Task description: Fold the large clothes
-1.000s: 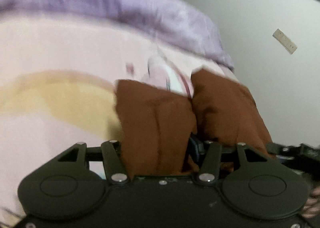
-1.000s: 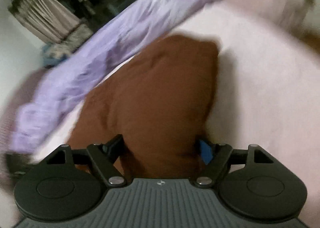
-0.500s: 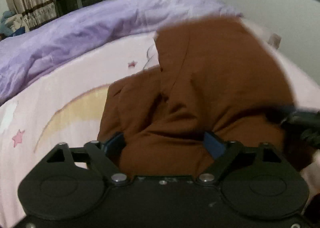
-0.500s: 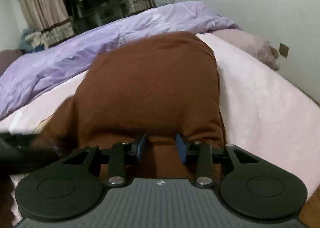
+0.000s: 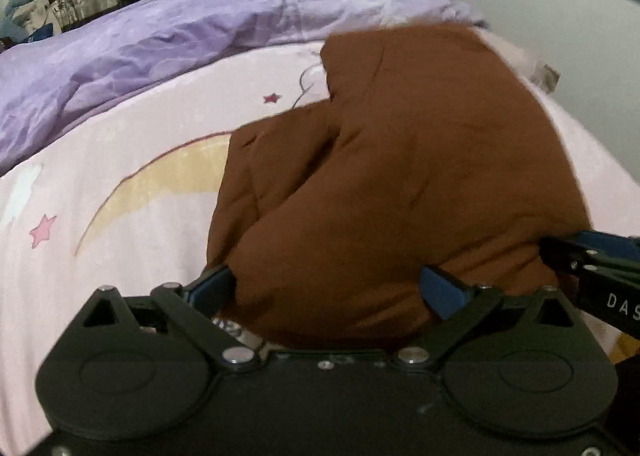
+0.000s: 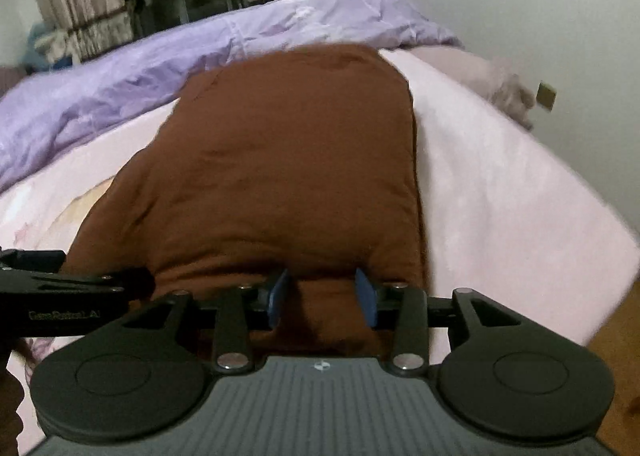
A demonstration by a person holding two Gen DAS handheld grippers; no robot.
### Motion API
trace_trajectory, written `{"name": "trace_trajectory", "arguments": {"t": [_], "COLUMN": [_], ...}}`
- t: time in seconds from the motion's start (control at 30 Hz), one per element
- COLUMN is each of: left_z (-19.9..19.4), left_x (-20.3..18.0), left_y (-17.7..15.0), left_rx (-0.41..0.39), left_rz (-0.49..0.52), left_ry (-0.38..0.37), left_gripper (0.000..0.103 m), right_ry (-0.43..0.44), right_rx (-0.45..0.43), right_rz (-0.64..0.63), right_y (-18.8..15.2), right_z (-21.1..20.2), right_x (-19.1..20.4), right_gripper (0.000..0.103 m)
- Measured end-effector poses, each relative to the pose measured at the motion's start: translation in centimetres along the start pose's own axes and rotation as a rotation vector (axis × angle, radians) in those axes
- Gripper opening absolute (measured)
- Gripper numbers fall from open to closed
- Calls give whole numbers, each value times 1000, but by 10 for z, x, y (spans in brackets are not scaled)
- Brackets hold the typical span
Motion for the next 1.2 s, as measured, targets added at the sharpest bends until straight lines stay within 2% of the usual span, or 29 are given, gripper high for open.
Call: {"name": "trace_trajectory", "arguments": {"t": [0.03, 0.1, 0.2, 0.3, 0.43, 0.77, 1.2], "left_z": [-9, -31, -67, -94, -107, -118, -118], "left_x": [-1, 1, 2, 3, -2, -17, -23], "left_y": [-1, -6, -17, -31, -45, -79, -81], "left_rx": [-4, -17, -79, -118, -143, -96, -96], "left_rz": [8, 9, 3, -4, -11, -12, -1], "left_ry": [-1, -10, -7, -4, 3, -7, -1], "left_gripper": [101, 101, 103, 103, 103, 103, 103], "right_ry": [-11, -8, 18, -31, -77, -63, -63], "right_rx": [-5, -32, -48, -66, -59, -27, -21], "right_rz": [-7, -6, 14, 9, 6, -12, 1], "right_y": [0, 1, -2, -3, -18, -58, -68], "right_z": [-11, -35, -64, -78, -93, -110, -112], "right_x": [3, 5, 3, 2, 6, 13, 13], "right_gripper": [75, 87, 88, 93, 93, 94, 93]}}
Point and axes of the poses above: each gripper's, at about its wrist camera, not at the fingertips, and z roughly the way its jaws point, x to its left, y to its top, the point moved 4 cm from there along z, roughly the way its jaws point, and after that the axes turned 11 degrees about x, right-handed, at the moved point
